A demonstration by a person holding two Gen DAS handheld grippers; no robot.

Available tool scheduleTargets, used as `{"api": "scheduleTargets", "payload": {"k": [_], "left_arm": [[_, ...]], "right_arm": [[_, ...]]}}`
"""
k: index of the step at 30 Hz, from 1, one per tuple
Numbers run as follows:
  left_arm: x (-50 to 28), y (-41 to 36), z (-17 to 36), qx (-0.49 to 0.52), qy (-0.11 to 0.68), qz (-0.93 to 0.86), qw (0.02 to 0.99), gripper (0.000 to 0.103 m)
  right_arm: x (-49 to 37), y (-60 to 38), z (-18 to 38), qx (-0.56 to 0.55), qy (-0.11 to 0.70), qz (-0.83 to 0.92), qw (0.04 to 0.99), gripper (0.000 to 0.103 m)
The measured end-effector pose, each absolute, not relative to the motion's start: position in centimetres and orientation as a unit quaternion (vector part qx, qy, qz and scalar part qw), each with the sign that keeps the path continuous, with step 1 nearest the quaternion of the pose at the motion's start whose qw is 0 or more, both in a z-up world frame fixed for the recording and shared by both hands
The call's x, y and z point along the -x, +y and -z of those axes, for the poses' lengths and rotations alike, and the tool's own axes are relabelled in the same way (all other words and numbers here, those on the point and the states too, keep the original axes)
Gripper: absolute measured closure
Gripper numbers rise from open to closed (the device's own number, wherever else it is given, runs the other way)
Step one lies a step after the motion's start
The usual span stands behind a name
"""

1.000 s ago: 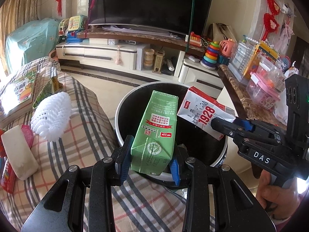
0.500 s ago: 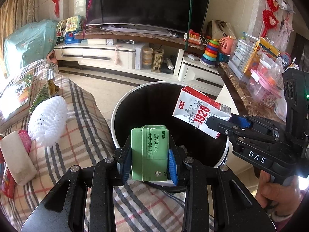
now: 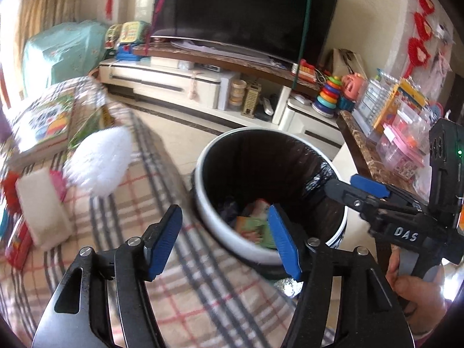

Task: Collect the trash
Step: 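Open both grippers to drop the cartons into the bin, then move both tools back over the bed toward the mesh net and candy tube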

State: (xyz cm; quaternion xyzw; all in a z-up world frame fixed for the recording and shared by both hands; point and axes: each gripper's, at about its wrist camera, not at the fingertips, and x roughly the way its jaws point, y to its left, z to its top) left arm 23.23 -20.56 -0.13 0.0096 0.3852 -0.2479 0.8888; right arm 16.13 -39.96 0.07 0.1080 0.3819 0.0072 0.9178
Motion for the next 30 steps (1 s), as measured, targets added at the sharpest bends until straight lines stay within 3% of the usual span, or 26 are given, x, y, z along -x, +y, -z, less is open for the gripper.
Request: {"api": "scheduleTargets", "payload": {"k": [9, 30], "left_arm": [[-20.7, -15.1, 1.1, 0.022, 0.392, 0.206, 0.896, 0.031], [-16.9, -2.7, 3.9, 0.073, 0.399, 0.099, 0.909, 0.03]], "right_arm": [[-14.9, -37.1, -0.2, -0.133, 0.381, -0.048, 0.914, 0.013], [-13.4, -26.9, 0.4, -0.112, 0.387, -0.157, 0.902, 0.013]]}}
